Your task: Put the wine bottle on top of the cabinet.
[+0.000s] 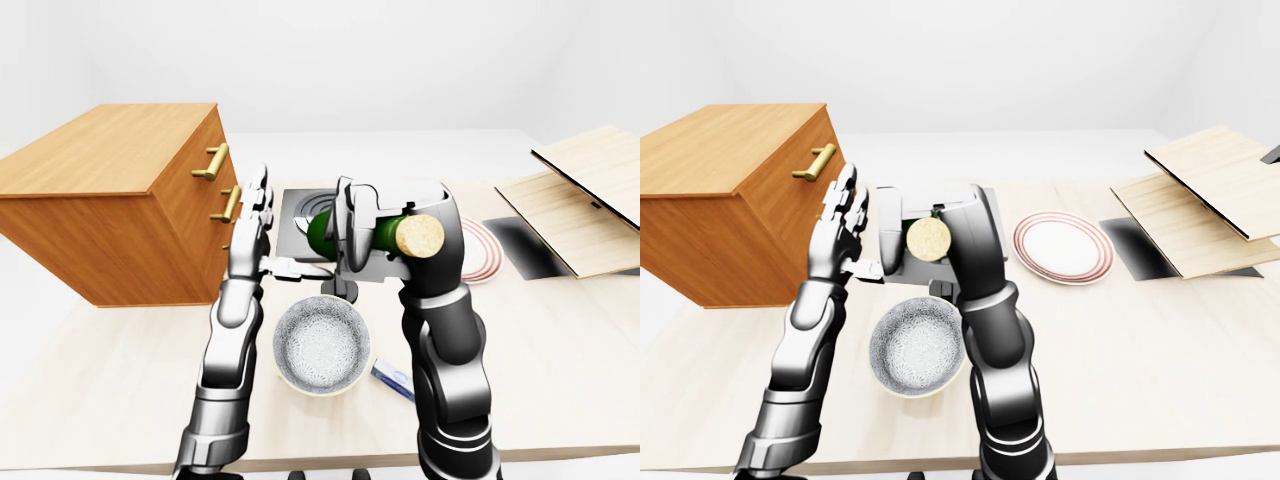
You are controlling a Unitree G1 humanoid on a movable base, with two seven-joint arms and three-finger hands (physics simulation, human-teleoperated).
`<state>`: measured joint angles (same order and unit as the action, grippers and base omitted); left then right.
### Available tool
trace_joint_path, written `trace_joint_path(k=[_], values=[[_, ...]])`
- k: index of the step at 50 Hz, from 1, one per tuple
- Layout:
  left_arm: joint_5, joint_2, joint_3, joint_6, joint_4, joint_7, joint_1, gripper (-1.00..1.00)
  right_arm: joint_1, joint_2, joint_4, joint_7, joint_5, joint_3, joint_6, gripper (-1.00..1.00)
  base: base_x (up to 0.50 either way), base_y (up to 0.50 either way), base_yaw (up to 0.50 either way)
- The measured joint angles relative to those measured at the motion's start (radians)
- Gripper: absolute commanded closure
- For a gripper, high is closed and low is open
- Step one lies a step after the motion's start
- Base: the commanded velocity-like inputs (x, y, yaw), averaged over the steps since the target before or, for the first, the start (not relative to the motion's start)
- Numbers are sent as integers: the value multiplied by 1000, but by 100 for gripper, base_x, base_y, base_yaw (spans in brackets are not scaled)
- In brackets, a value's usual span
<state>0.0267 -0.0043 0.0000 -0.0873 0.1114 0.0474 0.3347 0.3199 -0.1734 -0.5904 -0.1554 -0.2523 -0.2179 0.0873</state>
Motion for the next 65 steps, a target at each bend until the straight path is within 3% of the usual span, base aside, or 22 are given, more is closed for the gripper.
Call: trace_joint_path(k=[44,61,62,63,64,65], values=[[29,-35,-31,0,-43,1,63,-100,7,-14,9,-5,-23,-8,0,100,0,0,0],[75,-77,-79,0,6,13,54,-100,-3,-13,-11,-1,-32,-10,0,100,0,0,0],[76,-79,-81,0,3,15,54,-93,-4,-12,-11,-2,-32,-10,0,100,0,0,0],[77,-81,-82,0,-1,18,54,-37,-5,-12,-11,-2,-34,-10,0,100,0,0,0],[77,-83,-85,0,-3,27,53,100,-5,-12,-11,-1,-38,-9,0,100,0,0,0],[74,-84,-88,0,-5,39,51,100,-5,-11,-12,2,-43,-7,0,100,0,0,0]])
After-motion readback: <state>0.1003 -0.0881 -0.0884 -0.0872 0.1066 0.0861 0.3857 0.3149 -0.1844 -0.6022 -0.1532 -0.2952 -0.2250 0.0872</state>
